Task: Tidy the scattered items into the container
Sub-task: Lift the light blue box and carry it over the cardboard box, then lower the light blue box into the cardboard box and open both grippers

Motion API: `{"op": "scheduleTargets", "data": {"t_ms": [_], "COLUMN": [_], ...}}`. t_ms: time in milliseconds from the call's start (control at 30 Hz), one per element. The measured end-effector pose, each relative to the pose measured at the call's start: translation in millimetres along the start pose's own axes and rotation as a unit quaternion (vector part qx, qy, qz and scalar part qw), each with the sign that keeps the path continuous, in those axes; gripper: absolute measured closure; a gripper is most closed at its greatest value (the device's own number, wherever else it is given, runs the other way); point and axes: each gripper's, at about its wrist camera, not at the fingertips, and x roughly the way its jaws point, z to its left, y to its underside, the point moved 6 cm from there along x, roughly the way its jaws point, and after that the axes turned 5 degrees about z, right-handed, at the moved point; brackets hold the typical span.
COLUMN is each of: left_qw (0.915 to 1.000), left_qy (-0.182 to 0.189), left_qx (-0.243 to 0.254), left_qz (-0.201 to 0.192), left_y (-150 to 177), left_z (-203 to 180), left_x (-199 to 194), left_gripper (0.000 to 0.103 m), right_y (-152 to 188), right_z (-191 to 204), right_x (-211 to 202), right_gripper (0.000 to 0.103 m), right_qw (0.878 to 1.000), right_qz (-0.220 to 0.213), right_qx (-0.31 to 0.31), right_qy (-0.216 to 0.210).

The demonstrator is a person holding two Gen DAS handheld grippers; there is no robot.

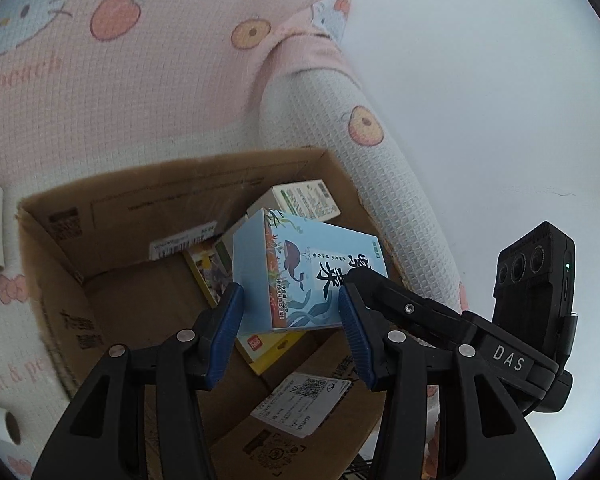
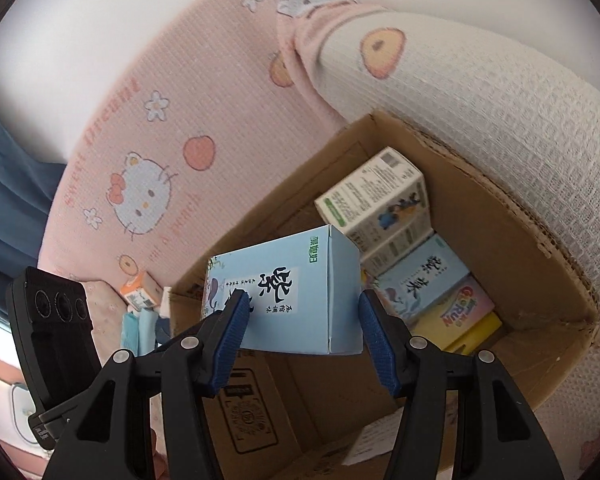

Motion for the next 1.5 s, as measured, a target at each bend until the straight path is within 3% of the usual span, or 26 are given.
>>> {"op": "scheduleTargets", "data": {"t_ms": [667,833,1167,1500], "left_qw": [0.9929,0.9849,0.9689,0.9662], "left_qy": [0.009,0.017,0.014,0.017], "left_qx": [-0.088,-0.145,-0.217,-0.228], "left_qz": [0.080,0.093,0.118,0.119], "left_y": [8.1,8.8,20.1,25.1], "left_z": [25.4,40.8,66.5,67.0], "left_x": [68.3,83.9,113.2,117.3], "left_gripper": [0.051,0.055,0.063,0.063], "right_y": [-14.1,-17.5,-16.4,-24.2], "right_z": [-51.2,-59.9,-83.0,-83.0], "right_x": [40.3,54.5,85.1,85.3], "right_gripper": [0.054,0.055,0.055,0.055], "right_qw": [0.987,0.980,0.965,0.965], "right_qz": [0.140,0.168,0.205,0.193], "right_qx": [0.002,0.016,0.034,0.012], "right_qy": [0.080,0.104,0.161,0.176]}}
